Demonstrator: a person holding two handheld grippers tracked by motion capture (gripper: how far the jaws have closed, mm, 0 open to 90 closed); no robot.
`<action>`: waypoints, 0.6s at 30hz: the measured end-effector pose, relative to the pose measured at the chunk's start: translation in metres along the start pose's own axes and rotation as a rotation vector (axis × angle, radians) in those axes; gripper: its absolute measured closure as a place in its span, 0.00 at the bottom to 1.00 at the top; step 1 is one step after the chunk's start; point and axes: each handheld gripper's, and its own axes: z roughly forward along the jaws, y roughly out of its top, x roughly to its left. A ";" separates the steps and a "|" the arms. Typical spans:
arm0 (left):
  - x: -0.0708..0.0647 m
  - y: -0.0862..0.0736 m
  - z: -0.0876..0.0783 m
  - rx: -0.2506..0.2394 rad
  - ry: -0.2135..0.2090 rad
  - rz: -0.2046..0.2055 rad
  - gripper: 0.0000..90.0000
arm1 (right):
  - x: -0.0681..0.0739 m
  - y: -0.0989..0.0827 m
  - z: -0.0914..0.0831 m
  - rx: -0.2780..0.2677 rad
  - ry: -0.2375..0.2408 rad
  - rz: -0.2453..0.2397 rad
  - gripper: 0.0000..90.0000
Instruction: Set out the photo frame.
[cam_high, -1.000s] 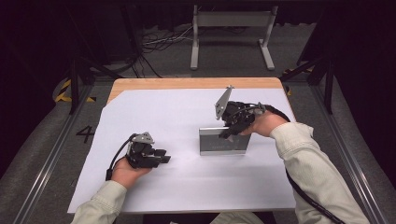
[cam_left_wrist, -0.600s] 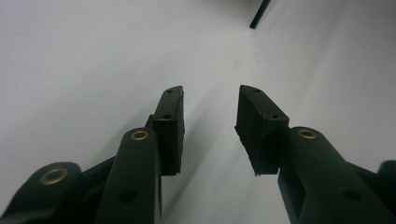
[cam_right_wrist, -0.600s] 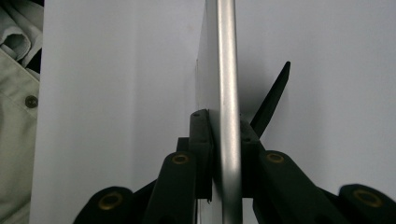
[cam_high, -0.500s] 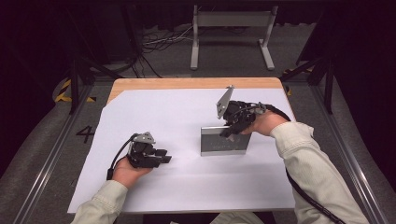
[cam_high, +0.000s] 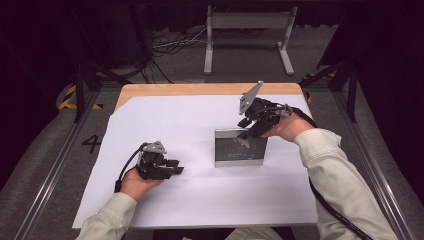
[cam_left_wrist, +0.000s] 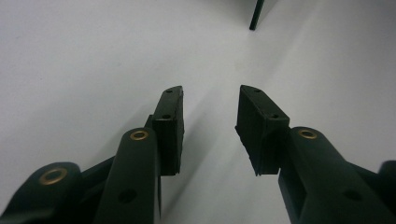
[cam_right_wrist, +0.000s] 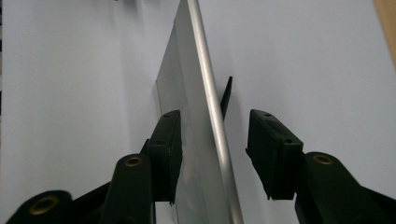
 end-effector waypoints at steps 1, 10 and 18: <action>0.000 0.000 0.000 0.000 -0.002 -0.004 0.69 | 0.000 -0.001 -0.002 -0.006 -0.011 0.002 0.60; 0.003 0.000 -0.002 -0.007 0.005 -0.008 0.68 | -0.003 -0.018 -0.021 -0.048 -0.047 0.050 0.57; 0.005 0.000 -0.003 -0.010 0.008 -0.017 0.68 | -0.002 -0.030 -0.034 -0.055 -0.072 0.074 0.56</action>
